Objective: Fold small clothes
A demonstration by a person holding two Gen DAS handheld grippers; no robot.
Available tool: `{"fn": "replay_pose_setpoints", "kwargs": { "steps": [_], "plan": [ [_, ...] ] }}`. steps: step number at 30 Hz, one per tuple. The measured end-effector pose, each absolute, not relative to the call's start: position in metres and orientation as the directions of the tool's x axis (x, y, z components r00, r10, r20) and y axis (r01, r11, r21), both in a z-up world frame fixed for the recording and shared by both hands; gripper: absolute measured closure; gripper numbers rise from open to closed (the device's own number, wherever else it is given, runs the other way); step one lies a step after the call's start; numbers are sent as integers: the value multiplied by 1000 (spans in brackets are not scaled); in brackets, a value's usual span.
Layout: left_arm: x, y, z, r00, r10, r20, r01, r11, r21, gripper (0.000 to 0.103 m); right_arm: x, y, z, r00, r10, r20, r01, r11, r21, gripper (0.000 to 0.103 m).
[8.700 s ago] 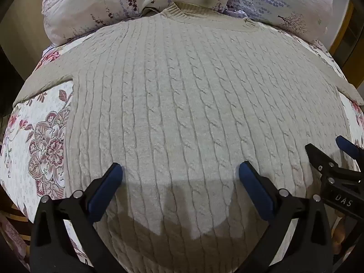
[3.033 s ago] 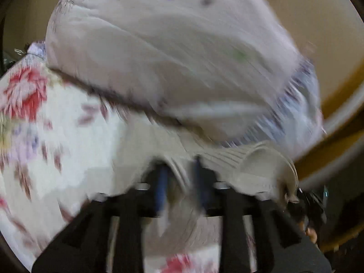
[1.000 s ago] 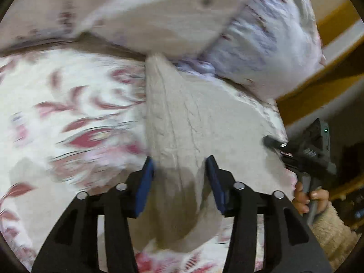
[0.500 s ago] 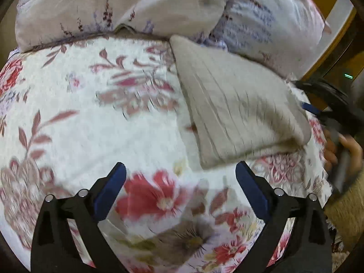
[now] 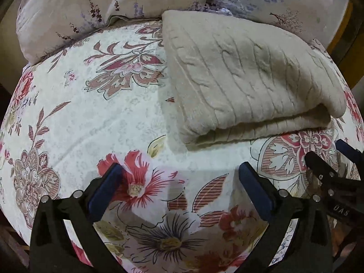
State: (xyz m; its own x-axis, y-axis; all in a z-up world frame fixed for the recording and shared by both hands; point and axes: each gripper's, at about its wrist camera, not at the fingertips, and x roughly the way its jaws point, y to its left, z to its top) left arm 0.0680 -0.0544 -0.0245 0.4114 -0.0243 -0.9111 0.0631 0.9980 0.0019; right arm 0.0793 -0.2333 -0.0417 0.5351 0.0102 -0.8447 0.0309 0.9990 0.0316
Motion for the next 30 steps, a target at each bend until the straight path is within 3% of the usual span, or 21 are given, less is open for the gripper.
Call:
{"fn": "replay_pose_setpoints", "kwargs": {
  "steps": [30],
  "plan": [
    [64,-53,-23,358,-7,-934,33,999,5,2,84,-231,-43,486,-12,-874,81,996,31,1]
  ]
}}
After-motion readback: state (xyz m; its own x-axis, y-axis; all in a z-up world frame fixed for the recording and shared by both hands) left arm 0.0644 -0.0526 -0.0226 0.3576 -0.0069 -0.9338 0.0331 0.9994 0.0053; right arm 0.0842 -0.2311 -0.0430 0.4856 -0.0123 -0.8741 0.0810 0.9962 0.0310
